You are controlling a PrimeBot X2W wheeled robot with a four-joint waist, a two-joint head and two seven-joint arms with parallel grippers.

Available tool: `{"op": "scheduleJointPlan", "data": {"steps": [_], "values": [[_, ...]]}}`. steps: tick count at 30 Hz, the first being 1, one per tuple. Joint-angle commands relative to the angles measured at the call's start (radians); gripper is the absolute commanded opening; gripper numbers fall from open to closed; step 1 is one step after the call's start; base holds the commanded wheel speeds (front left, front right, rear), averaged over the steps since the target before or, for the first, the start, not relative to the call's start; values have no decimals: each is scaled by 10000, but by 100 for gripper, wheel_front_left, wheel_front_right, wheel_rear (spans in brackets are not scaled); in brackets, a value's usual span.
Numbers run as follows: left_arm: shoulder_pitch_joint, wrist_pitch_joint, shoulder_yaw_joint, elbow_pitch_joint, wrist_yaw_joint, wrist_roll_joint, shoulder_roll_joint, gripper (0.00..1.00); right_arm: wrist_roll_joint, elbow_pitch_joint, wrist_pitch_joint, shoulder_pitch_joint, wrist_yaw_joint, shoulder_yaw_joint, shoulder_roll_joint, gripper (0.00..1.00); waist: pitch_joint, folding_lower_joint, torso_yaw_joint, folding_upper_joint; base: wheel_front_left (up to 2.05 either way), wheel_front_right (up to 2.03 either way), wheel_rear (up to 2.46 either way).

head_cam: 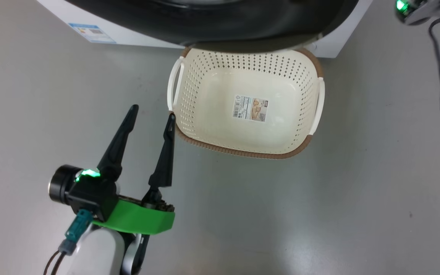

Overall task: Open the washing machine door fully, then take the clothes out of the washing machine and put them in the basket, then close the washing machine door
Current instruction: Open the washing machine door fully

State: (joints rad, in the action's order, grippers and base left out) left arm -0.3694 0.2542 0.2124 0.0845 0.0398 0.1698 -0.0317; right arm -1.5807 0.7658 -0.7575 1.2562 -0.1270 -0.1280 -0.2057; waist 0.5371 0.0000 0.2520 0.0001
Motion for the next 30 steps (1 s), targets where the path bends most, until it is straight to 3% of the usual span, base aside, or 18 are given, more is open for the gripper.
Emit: {"op": "scheduleJointPlan", "data": {"steps": [1, 15, 22, 24, 25, 30], "values": [[14, 76, -404, -141, -94, -50, -185, 100, 31, -372, -144, -293, -37, -209, 505, 0, -158, 0, -100, -1, 0, 0, 0], [237, 76, -640, 130, -107, -111, -185, 100, 130, -405, -451, -1014, -37, -561, 798, 0, -884, 0, -337, -1, 0, 0, 0], [278, 76, -745, 142, -71, -129, -185, 100, 320, -140, -18, -1184, -37, -558, 840, 0, -963, 0, -444, -1, 0, 0, 0], [284, 76, -767, 146, -77, -99, -185, 100, 469, -65, 378, -1237, -37, -539, 851, 44, -967, 0, -492, -1, 0, 0, 0], [281, 76, -776, 150, -83, -80, -185, 100, 575, -35, 649, -1275, -37, -525, 841, 99, -966, 0, -515, -1, 0, 0, 0], [308, 76, -871, 163, -128, -65, -185, 100, 1382, 194, 2687, -1657, -37, -541, 770, 100, -1020, 0, -730, -1, 0, 0, 0]]}}
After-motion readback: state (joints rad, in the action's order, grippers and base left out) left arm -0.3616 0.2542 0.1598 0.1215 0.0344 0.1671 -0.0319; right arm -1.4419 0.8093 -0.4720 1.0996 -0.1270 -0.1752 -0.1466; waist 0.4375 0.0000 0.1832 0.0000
